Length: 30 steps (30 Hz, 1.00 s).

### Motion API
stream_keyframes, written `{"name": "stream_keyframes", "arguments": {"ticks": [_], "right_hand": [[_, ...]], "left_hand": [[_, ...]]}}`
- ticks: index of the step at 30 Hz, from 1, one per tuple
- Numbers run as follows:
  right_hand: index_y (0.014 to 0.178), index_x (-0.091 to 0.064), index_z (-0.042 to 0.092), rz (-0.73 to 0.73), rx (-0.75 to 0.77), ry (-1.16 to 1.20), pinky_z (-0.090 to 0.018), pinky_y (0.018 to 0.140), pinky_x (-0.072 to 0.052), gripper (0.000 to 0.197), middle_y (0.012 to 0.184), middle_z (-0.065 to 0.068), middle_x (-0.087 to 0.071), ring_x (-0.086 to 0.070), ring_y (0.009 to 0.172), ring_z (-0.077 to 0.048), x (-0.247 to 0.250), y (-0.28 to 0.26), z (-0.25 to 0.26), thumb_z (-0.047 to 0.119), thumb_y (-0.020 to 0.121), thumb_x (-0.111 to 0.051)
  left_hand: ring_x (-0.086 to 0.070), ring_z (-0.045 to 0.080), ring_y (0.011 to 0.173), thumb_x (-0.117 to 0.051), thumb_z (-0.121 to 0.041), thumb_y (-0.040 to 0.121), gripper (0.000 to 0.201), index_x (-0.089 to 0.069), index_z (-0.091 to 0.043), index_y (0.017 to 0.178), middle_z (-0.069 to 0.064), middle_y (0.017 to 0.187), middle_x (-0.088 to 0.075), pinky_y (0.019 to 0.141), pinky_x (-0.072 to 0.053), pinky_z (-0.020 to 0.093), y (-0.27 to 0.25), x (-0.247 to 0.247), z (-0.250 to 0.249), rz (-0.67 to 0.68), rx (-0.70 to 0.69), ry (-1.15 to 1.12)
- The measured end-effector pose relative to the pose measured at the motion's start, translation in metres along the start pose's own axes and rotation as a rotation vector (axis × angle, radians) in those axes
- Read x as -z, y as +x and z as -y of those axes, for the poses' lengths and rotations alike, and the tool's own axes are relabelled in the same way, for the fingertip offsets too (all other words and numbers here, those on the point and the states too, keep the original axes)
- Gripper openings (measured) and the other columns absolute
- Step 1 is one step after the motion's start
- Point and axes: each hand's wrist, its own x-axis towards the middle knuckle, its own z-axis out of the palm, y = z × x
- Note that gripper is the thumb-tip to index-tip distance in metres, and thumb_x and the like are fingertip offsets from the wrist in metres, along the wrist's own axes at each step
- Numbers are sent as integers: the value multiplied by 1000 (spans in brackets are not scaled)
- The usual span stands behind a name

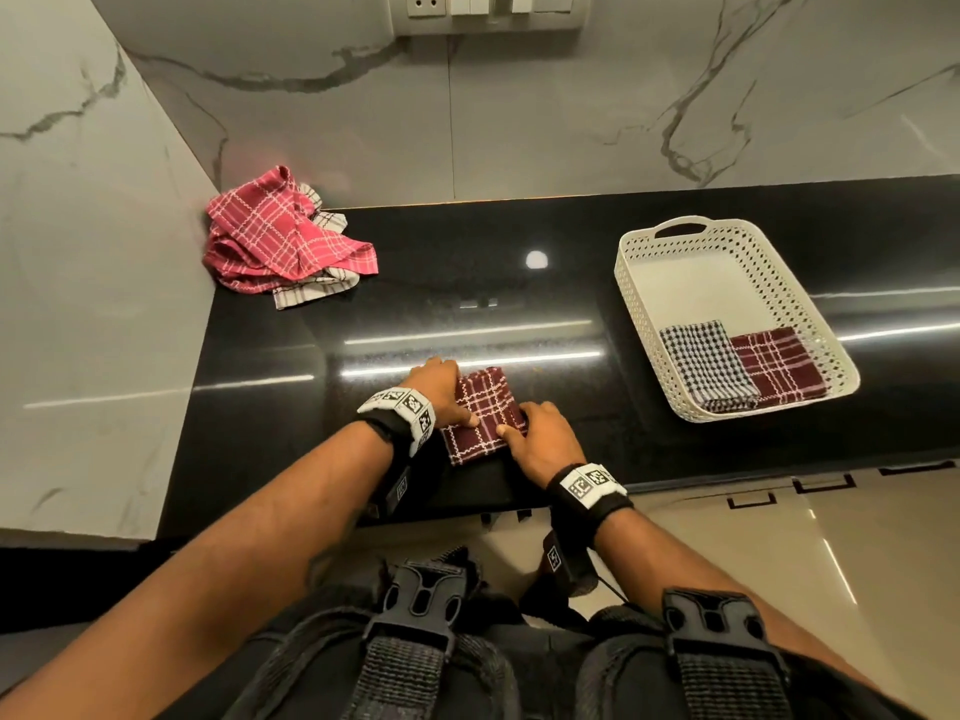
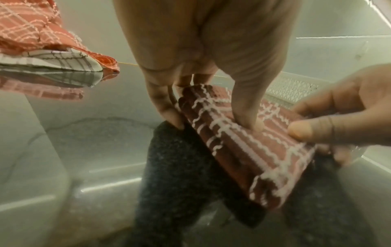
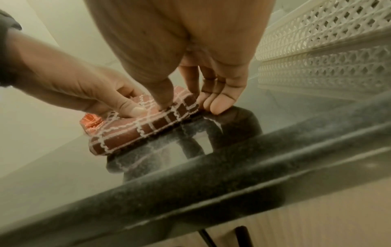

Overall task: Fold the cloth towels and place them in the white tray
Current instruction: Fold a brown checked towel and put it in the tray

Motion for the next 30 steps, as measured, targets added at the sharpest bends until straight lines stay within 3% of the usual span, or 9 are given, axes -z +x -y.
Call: {"name": "stream_keyframes", "arguments": {"ticks": [3, 5, 10, 14, 17, 21, 25, 28, 30], "right_hand": [[117, -64, 13, 29, -12, 22, -34, 91, -47, 37, 111, -10, -59, -59, 102, -27, 5, -2, 0, 38, 91, -65], [118, -65, 12, 40, -24, 55, -35, 92, -48, 37, 112, -9, -61, -60, 103, -26, 8, -2, -3, 36, 90, -67], [119, -65, 14, 88, -78, 531, -41, 92, -54, 39, 112, -4, -71, -67, 101, -17, 37, -13, -21, 43, 94, -63], [118, -64, 5, 82, -84, 877, -41, 70, -61, 31, 105, -18, -72, -69, 83, -27, 82, -23, -36, 27, 96, -64], [113, -67, 6, -68, -87, 897, -32, 67, -61, 21, 98, -14, -72, -69, 80, -22, 131, -24, -57, 16, 94, -67], [104, -71, 18, -317, -139, 790, -43, 86, -59, 13, 99, -5, -75, -71, 91, -20, 202, -23, -118, 16, 92, -70], [117, -72, 10, -468, -249, 664, -40, 95, -55, 25, 106, 4, -69, -68, 102, -18, 255, -17, -188, 14, 92, -68], [111, -73, 13, -528, -310, 517, -40, 89, -57, 23, 103, -1, -73, -70, 93, -17, 280, -7, -233, 21, 89, -70], [106, -72, 14, -535, -354, 423, -34, 84, -56, 18, 94, 0, -71, -68, 87, -16, 291, 1, -254, 21, 90, -70]], "left_hand": [[-60, 22, 94, -88, -50, 64, 68, -49, -18, 110, 2, 105, -58, 82, -53, 38, -1, 1, -4, 78, 71, -126], [-64, 19, 91, -83, -50, 72, 59, -53, -17, 111, 0, 100, -65, 82, -54, 36, -4, 4, -7, 102, 66, -265], [-71, 20, 97, -75, -47, 80, 57, -57, -21, 128, 4, 112, -71, 89, -58, 41, -11, 25, -25, 222, -203, -670], [-71, 25, 97, -66, -39, 90, 48, -54, -19, 132, 14, 115, -69, 79, -60, 40, -5, 47, -67, 238, -295, -811], [-71, 25, 100, -55, -36, 100, 31, -55, -22, 128, 9, 114, -69, 90, -56, 51, 13, 58, -114, 197, -319, -737], [-69, 17, 102, -55, -30, 100, 29, -59, -18, 126, 1, 113, -70, 96, -54, 45, 42, 67, -208, 181, -409, -580], [-62, 17, 109, -56, -29, 100, 32, -62, -14, 128, 3, 121, -67, 101, -48, 38, 74, 64, -305, 92, -511, -340], [-62, 17, 109, -57, -32, 99, 32, -64, -18, 127, 1, 120, -68, 101, -47, 37, 101, 56, -361, 91, -513, -216], [-61, 18, 112, -59, -33, 98, 32, -64, -19, 126, 0, 120, -67, 99, -45, 35, 117, 46, -389, 102, -471, -166]]}}
